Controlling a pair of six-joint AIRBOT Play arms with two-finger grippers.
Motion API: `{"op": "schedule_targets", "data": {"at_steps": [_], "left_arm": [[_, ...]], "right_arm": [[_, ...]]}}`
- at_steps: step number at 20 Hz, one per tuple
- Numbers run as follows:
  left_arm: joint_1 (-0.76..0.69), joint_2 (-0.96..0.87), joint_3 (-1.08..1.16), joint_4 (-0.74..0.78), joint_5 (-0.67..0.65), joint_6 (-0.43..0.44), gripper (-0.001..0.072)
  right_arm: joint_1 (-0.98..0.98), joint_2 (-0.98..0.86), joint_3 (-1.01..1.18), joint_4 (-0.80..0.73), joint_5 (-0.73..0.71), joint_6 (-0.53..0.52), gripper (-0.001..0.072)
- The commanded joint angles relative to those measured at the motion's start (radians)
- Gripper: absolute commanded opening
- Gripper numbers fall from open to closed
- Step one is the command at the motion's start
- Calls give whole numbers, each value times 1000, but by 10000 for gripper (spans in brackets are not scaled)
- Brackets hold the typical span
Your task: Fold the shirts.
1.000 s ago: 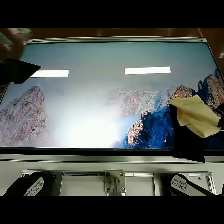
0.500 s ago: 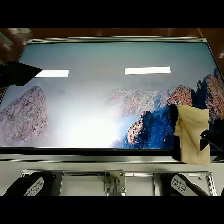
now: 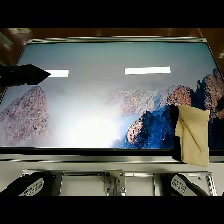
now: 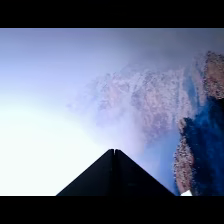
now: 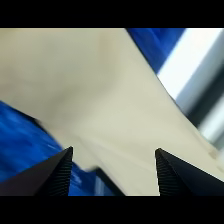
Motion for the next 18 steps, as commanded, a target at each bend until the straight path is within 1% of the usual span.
{"op": "schedule_targets", "data": {"at_steps": [1,2,3,4,5,6,7,8,11,18], "left_arm": [[-128,-175,10,401,12,-138,36],[-201,-236,18,575,-53,-244,36],[-285,-293,19,728,-129,-328,40],[-359,-340,19,800,-190,-343,183],[-412,-369,19,800,-224,-345,523],[-461,-386,19,792,-233,-360,713],[-495,-391,19,789,-227,-370,714],[-521,-390,20,785,-212,-386,714],[-527,-383,30,774,-191,-439,714],[-486,-386,31,774,-171,-441,714]], "right_arm": [[86,0,158,469,-379,-148,608],[168,-8,158,543,-391,-224,608],[272,-27,158,507,-359,-270,608],[378,-53,157,404,-301,-269,611],[489,-93,157,267,-226,-244,615],[578,-138,157,151,-159,-217,632],[646,-188,157,60,-103,-189,632],[687,-229,157,30,-62,-187,632],[732,-304,157,34,-7,-185,631],[731,-309,157,39,-5,-186,631]]}}
